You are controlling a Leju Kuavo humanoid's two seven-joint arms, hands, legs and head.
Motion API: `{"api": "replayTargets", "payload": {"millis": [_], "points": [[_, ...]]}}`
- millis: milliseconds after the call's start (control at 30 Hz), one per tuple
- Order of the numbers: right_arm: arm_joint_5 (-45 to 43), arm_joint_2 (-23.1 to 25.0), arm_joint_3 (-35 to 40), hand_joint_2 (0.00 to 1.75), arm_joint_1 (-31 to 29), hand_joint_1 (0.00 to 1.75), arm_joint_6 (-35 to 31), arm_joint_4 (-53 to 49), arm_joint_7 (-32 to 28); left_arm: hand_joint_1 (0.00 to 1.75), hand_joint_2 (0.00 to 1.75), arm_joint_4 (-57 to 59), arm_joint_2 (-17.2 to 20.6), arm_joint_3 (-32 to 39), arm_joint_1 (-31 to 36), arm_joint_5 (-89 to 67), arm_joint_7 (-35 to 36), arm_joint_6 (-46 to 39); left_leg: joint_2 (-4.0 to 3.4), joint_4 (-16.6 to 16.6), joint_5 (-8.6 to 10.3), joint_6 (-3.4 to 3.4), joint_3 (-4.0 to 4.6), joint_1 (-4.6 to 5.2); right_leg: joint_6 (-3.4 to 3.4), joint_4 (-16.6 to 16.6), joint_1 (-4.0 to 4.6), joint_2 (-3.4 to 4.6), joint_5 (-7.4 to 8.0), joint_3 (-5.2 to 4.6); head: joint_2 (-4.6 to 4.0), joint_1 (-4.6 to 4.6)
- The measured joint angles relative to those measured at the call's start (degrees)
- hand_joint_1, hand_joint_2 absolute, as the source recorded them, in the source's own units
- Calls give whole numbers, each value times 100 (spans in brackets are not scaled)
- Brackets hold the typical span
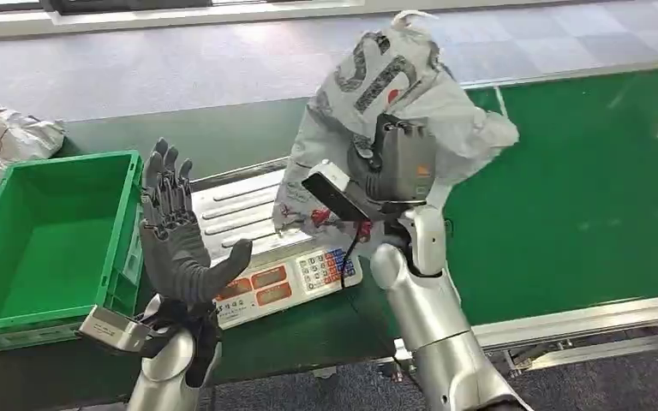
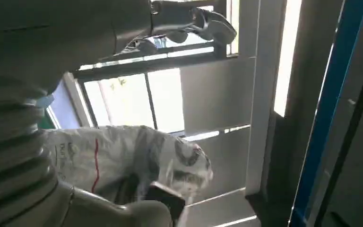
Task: Moved the parcel from conveyor to table for the left to box.
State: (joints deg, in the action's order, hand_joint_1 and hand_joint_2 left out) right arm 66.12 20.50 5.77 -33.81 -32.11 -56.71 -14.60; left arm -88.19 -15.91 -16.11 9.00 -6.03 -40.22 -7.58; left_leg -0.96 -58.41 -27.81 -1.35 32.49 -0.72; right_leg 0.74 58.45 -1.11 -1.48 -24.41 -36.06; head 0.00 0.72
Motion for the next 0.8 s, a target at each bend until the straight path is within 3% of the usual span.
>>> {"api": "replayTargets", "payload": {"millis": [233,367,533,667,733,800], "points": [[-26,2,203,175,-276,175,-24,705,-17,0,175,-28,2,0,14,17,-2,-57,-1,0,-3,0,9,2,1,-2,-3,3,-1,-6,0,-2],[-462,28,409,175,-423,175,391,972,-70,0,175,-171,20,-24,22,293,-2,88,-6,0,-3,-1,12,1,0,-1,-2,9,1,-13,0,-2],[-1671,63,1426,175,-660,175,387,1396,-24,0,175,-409,31,-112,74,385,-4,251,-5,1,-2,-2,12,-4,-2,0,5,8,1,-16,0,0],[-2051,70,2020,175,-717,175,420,1590,-83,0,175,-474,35,-129,114,391,-4,326,-4,1,-2,-2,14,-5,-2,-1,6,8,1,-16,0,-2],[-2302,70,2188,175,-783,175,834,1713,-331,0,175,-474,35,-144,127,406,-4,441,-5,0,-2,-2,14,-4,-2,-1,5,8,1,-16,0,-2],[-2549,68,2333,175,-898,175,1925,1920,-1033,0,175,-452,35,-157,207,435,-4,614,-7,-1,-2,-2,14,-3,-2,-1,4,11,2,-18,0,0]]}}
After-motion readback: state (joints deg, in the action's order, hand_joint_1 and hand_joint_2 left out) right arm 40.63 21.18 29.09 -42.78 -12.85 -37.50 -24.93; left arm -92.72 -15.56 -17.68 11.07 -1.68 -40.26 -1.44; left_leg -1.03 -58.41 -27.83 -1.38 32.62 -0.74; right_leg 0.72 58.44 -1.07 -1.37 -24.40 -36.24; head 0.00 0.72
